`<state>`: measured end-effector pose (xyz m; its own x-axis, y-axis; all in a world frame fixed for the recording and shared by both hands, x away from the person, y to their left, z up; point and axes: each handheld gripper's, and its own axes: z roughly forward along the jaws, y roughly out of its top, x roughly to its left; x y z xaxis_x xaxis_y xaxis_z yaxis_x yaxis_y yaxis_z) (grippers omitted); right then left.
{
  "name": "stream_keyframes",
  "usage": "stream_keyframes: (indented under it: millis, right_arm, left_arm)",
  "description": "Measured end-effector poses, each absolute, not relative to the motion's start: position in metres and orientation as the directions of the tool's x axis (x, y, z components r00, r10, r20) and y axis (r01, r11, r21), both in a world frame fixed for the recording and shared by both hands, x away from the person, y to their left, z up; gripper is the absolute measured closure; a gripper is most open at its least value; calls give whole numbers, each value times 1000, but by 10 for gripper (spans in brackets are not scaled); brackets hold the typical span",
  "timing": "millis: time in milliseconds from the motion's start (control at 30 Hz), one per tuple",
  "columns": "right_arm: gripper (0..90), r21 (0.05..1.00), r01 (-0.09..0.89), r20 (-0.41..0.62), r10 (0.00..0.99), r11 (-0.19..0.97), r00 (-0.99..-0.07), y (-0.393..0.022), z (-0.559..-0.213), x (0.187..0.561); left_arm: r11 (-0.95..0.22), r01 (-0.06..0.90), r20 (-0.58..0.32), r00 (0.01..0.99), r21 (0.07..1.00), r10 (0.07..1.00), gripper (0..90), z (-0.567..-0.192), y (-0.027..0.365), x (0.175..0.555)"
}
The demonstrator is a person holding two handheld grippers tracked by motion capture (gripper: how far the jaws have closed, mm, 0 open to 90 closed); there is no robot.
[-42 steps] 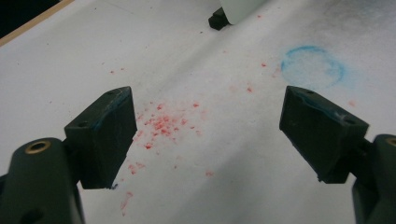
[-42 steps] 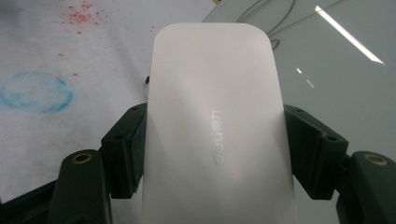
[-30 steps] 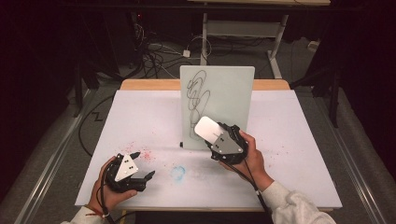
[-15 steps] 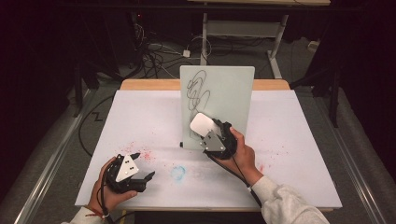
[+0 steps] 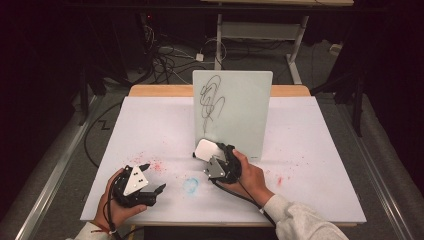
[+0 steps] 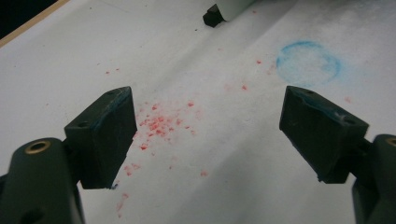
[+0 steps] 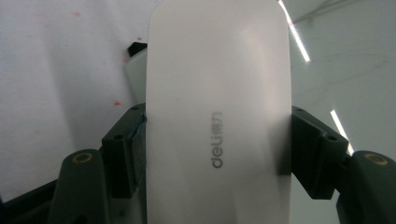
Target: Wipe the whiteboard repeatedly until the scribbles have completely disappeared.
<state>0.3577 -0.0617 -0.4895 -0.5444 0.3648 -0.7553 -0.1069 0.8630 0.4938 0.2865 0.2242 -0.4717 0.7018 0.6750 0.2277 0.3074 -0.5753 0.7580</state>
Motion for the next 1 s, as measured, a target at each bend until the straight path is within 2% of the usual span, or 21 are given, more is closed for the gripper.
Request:
stream_keyframes:
  millis: [267,433,467,667,800,1000]
  right_arm:
    - [308,457,-121,-783,334,881,-524,-62,-488,358]
    - [308,490,-110,-791,388,865,-473,-71,-474,363]
    - [308,513,-103,-792,423,852,-441,-76,-466,366]
    - [308,528,-92,-801,458,844,-386,-80,-456,370]
    - [308,500,-98,-814,428,861,-392,-76,-461,369]
    - [308,417,-134,-841,326,899,-432,-60,-478,363]
  left_arm:
    - [-580,309,234,699,753,676,178,-472,226,286]
    - [-577,313,234,692,755,683,179,-471,226,286]
    - [-576,317,235,688,753,687,178,-472,226,287]
    - [-564,319,230,681,762,696,178,-471,227,288]
    - [-562,331,220,681,758,698,180,-472,226,288]
    - [-524,355,180,670,774,720,190,-470,229,290]
